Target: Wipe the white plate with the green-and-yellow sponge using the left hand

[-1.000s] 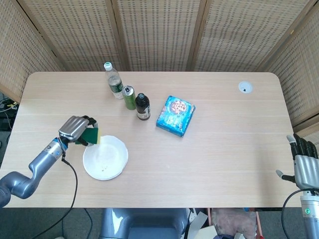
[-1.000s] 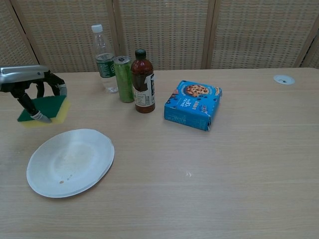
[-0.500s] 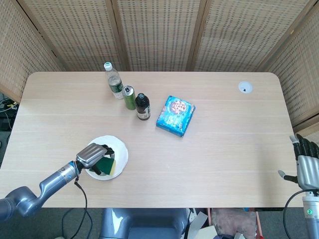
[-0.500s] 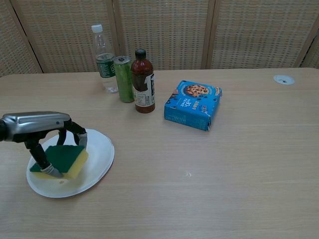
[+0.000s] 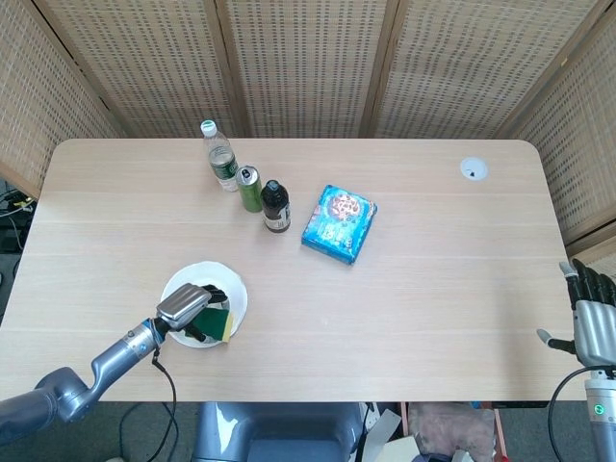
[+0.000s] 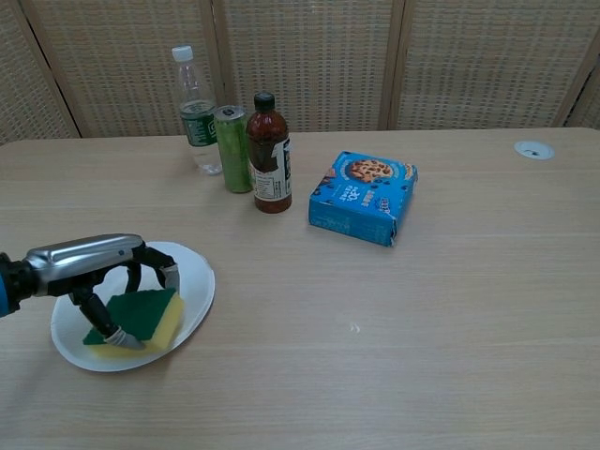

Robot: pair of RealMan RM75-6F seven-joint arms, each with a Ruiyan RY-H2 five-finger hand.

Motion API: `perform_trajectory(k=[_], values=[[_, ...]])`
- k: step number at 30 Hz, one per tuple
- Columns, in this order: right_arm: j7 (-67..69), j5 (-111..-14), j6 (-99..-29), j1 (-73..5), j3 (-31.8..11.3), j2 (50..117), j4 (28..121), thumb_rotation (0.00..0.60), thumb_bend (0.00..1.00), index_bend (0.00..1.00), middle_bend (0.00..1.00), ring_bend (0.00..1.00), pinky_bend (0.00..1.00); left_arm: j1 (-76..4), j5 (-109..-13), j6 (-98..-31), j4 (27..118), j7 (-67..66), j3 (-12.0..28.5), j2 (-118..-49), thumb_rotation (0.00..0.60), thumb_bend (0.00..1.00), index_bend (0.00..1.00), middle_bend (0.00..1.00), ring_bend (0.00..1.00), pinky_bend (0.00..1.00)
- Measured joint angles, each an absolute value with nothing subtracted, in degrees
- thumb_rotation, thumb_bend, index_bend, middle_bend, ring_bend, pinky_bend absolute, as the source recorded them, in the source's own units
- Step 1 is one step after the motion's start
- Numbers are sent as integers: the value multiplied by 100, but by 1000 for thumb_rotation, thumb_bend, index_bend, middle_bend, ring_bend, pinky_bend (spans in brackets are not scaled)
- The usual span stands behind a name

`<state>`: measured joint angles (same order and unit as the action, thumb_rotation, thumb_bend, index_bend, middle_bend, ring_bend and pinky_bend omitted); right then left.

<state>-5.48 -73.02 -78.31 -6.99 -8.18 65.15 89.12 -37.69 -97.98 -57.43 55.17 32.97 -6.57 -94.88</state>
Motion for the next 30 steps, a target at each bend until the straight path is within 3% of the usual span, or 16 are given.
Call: perform_trajectory(k=[7, 16, 21, 30], values=[[-512, -7304, -7850, -688, -824, 6495, 8925, 600, 0, 0, 0, 0, 0, -3648, -9952, -6193, 4758, 4005, -816, -9972, 600, 30, 522, 415, 310, 514], [-512, -7314, -7859, -684, -818, 6491, 8933, 600, 0, 0, 0, 0, 0, -3746, -9979, -6538, 4944, 4214, -717, -9806, 600, 30, 522, 415, 310, 514], [-506, -7326, -7857, -686, -814, 6485, 8943, 600, 0, 0, 0, 0, 0, -3876, -9762, -6465, 5288, 4086, -471, -9631, 600, 30, 522, 414, 310, 514], [-463, -7322, -7861, -677, -819, 6466, 8942, 600, 0, 0, 0, 0, 0, -3832, -9643, -6263, 5012, 3935, -566, -9917, 600, 30, 522, 421, 310, 514]])
